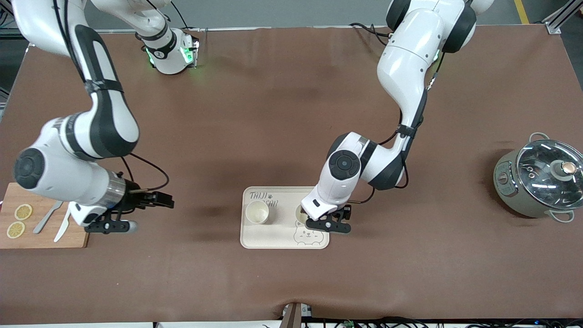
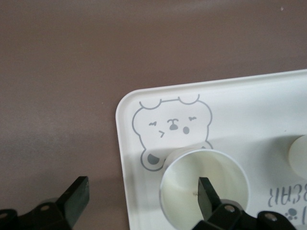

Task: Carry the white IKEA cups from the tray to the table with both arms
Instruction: 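Close the left gripper on its cup while the right gripper grasps the other cup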

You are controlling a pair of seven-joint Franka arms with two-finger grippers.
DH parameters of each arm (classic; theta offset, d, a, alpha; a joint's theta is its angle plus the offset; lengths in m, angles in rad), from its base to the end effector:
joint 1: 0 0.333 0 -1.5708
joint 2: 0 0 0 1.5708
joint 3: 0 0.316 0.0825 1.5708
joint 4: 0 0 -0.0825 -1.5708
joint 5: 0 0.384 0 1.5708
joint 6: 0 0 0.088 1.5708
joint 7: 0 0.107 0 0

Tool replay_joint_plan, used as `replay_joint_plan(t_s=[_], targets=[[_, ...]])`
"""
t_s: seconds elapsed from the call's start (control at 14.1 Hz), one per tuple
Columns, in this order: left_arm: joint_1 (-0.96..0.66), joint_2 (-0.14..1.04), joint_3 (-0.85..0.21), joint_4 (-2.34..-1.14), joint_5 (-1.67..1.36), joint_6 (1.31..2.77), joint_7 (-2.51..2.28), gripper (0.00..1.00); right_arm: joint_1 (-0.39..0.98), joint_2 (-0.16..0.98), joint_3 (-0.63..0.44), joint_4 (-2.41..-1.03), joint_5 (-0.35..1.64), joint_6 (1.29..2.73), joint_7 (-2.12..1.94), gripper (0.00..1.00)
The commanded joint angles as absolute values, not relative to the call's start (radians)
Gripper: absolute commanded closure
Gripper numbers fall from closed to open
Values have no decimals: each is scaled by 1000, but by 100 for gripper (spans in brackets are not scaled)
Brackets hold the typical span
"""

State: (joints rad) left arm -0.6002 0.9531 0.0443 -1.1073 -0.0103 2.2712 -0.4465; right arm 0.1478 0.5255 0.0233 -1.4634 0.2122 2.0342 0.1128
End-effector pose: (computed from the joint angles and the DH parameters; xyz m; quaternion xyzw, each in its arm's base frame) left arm 0.6659 -0.4280 0.2552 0.9924 -0.0626 0.0987 0.0396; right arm 0.6957 0.1294 0.3829 -0.9944 0.0179 -0.0079 0.1037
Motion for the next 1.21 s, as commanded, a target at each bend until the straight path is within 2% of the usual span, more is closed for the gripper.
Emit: replay_joint_plan(t_s=[0.0, 0.36, 0.71, 0.78, 0.85, 1.14], targets=[[-624, 977, 63, -1085, -15, 2296, -503, 0, 199, 592, 17, -1419, 227, 2104, 173, 0], [-627, 992, 61, -1089, -15, 2321, -522, 0, 288, 692, 11, -1333, 207, 2164, 293, 0], [-630, 1005, 61, -1097, -15, 2322, -528, 0, 368, 759, 11, -1330, 106, 2256, 416, 0], [-632, 1003, 58, -1098, -29, 2322, -575, 77, 380, 771, 11, -1331, 94, 2267, 423, 0], [-632, 1003, 60, -1098, -31, 2321, -603, 100, 397, 781, 11, -1331, 92, 2282, 436, 0], [-634, 1002, 60, -1103, -29, 2322, -612, 100, 432, 821, 9, -1330, 84, 2324, 465, 0]])
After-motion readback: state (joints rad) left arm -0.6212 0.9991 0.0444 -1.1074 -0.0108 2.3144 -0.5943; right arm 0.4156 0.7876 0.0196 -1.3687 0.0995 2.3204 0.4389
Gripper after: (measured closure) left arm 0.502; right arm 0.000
